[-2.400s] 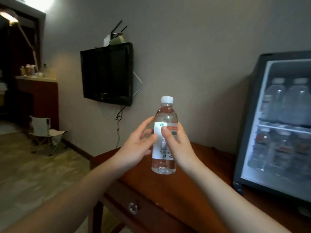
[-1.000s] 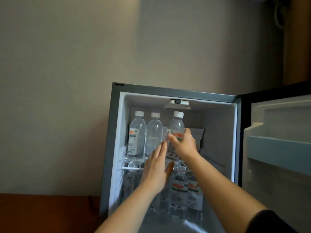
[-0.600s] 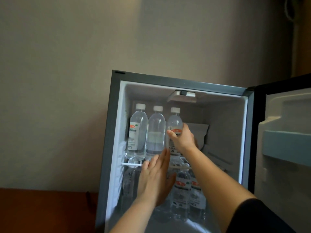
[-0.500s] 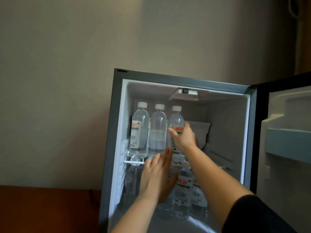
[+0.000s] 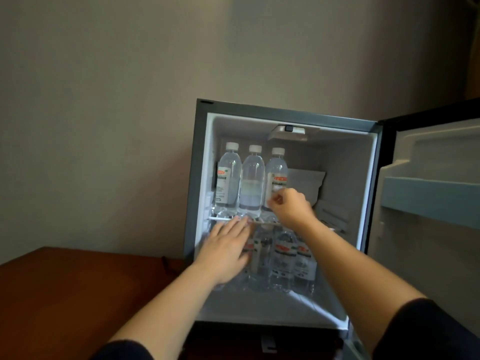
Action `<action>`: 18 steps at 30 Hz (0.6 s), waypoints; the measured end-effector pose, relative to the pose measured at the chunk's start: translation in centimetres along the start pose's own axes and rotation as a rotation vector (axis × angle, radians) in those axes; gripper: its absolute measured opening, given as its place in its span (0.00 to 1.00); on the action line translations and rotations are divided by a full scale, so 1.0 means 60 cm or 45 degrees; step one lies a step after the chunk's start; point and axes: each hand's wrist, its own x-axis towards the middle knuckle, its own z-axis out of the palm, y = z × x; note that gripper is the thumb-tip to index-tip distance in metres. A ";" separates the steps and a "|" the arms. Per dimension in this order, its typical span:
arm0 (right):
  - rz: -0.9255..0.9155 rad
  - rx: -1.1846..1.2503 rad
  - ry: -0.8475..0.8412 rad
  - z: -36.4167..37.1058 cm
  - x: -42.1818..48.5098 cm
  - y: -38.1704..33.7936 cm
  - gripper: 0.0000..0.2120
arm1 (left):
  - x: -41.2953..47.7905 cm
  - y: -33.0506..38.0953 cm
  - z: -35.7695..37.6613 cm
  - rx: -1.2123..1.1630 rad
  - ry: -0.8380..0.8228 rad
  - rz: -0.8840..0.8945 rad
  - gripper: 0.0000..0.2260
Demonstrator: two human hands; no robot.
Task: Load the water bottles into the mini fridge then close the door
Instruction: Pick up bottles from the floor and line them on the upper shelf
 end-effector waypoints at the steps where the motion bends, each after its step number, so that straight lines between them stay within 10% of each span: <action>1: -0.032 -0.054 -0.060 0.002 -0.012 -0.010 0.11 | -0.013 -0.004 -0.017 0.003 0.004 0.002 0.28; 8: -0.338 -0.141 -0.492 0.042 -0.093 -0.101 0.05 | -0.133 -0.057 -0.138 -0.015 -0.204 -0.093 0.13; 18: -0.742 -0.147 -0.925 0.176 -0.249 -0.312 0.08 | -0.402 -0.185 -0.212 0.135 -0.754 -0.720 0.18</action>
